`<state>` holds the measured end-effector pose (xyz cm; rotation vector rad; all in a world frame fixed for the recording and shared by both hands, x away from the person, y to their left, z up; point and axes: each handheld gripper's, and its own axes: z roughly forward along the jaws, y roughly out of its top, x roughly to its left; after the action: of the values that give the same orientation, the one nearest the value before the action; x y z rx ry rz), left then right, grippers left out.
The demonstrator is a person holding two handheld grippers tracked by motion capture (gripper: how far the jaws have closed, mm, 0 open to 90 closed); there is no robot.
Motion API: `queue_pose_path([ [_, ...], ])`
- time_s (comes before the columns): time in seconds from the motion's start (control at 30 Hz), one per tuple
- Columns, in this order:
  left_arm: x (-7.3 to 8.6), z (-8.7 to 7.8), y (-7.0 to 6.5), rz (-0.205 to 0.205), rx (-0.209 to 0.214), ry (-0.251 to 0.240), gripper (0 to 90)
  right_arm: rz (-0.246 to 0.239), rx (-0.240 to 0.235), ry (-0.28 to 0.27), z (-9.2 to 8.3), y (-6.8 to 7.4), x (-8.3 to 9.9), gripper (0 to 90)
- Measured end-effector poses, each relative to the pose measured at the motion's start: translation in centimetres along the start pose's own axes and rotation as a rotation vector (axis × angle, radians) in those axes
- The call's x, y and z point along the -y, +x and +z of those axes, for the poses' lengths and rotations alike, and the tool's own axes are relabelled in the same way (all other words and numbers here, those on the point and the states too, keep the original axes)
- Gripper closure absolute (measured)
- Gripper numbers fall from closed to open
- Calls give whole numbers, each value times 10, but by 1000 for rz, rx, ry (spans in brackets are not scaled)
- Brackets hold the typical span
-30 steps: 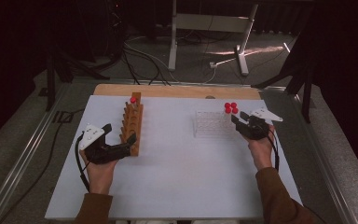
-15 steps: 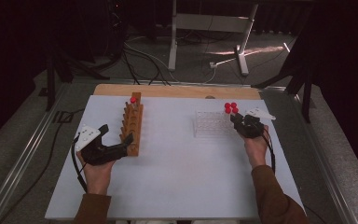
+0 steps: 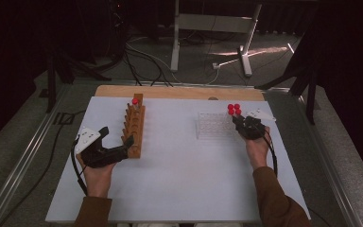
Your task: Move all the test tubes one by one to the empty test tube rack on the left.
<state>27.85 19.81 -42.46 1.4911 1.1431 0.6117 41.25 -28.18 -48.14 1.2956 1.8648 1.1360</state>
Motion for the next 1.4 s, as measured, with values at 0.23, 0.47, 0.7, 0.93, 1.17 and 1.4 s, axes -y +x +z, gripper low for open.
queue_pose_path([
  [0.23,1,0,2,-4,-2,4,6,-2,1,-38,-9,1,-8,742],
  [0.47,2,1,3,-7,-5,8,6,0,-7,-71,-21,0,-14,742],
  [0.7,3,1,3,-11,-6,13,6,-8,-17,-111,-35,0,-25,742],
  [0.93,2,0,5,-24,-7,9,6,-50,-53,-146,-55,9,-35,742],
  [1.17,3,0,5,-21,-8,11,6,-61,-104,-155,-67,17,-32,742],
  [1.4,2,2,1,-21,-3,15,6,-87,-177,-143,-75,34,-23,742],
])
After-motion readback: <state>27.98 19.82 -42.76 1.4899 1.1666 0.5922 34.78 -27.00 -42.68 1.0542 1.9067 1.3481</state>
